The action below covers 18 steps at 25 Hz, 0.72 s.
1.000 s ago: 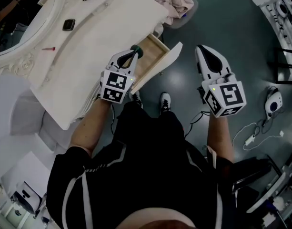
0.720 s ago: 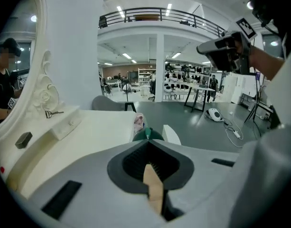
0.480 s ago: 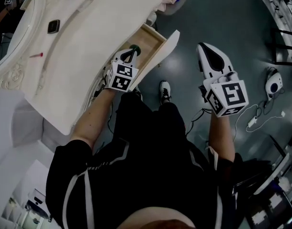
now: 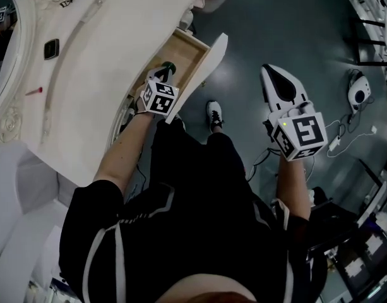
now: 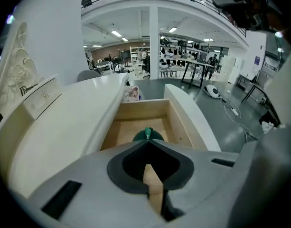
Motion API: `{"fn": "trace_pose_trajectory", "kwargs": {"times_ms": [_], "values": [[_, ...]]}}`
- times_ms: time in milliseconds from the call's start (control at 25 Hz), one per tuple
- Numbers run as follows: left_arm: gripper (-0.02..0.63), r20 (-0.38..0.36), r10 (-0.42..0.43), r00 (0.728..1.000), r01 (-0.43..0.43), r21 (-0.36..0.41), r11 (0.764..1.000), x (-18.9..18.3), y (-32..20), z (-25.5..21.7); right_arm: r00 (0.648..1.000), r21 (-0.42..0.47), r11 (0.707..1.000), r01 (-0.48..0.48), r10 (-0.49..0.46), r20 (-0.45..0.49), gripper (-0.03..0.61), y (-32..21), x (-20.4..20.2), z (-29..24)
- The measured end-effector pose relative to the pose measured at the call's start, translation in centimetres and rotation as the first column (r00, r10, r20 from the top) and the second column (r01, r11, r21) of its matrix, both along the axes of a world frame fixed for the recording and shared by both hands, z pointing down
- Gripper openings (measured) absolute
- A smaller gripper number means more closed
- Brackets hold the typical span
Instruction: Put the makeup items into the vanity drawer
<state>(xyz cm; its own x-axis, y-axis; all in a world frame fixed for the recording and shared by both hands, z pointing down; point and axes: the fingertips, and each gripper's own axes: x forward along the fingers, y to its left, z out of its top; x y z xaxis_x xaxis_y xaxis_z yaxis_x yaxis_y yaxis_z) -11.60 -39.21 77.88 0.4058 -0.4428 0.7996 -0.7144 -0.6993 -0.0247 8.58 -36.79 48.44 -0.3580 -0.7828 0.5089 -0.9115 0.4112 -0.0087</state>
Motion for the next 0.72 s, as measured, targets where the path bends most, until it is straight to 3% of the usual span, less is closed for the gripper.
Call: {"fn": "trace_pose_trajectory", "kwargs": {"times_ms": [360, 560, 720], "values": [[0.004, 0.082, 0.074, 0.994, -0.068, -0.071, 0.995, 1.2, -0.8, 5.1, 0.997, -0.034, 0.997, -0.071, 0.071, -0.018, 0.005, 1.3, 1.9, 1.6], [0.003, 0.196, 0.100, 0.976, -0.087, -0.076, 0.993, 0.1, -1.4, 7.8, 0.992, -0.039, 0.991, -0.127, 0.126, -0.024, 0.006, 1.8, 3.1, 2.0], [0.005, 0.225, 0.126, 0.966, -0.104, -0.107, 0.989, -0.3, -1.3, 9.1, 0.989, -0.036, 0.988, -0.150, 0.149, -0.019, 0.006, 2.1, 3.7, 1.9]]}}
